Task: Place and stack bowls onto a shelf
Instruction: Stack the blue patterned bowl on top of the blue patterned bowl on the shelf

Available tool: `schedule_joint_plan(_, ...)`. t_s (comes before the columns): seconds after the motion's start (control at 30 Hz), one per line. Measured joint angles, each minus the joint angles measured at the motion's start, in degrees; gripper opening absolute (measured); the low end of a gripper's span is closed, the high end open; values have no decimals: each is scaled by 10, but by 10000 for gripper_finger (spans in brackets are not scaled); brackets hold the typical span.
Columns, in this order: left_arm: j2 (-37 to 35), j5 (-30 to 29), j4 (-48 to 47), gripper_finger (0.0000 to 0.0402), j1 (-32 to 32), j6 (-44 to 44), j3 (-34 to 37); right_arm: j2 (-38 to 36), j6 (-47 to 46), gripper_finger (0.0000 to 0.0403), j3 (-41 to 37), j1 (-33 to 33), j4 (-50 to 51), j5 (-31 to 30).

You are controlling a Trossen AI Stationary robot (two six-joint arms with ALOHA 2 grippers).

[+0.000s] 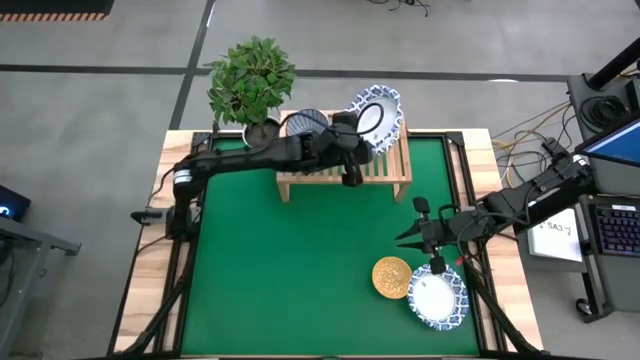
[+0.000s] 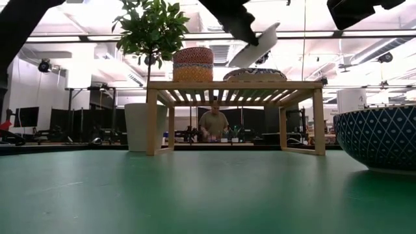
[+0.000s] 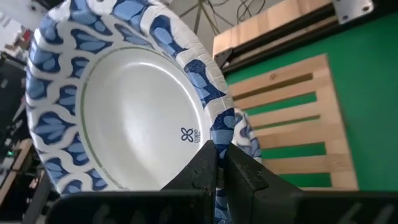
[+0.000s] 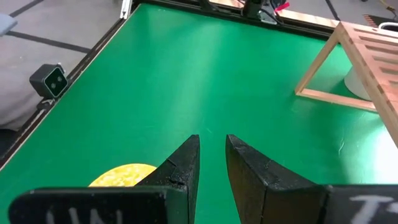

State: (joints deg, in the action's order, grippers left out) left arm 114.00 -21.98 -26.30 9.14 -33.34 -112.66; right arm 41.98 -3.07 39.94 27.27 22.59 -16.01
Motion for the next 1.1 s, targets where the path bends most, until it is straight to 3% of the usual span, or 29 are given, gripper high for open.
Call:
schedule_joint_plan(0.6,6,-1,-7,32,11,44,0,-7,5,68,0,0,1,0)
schedule_joint_plan(1.1,5,-17,-24,138,5,75,-25,-7,5,68,0,0,1,0)
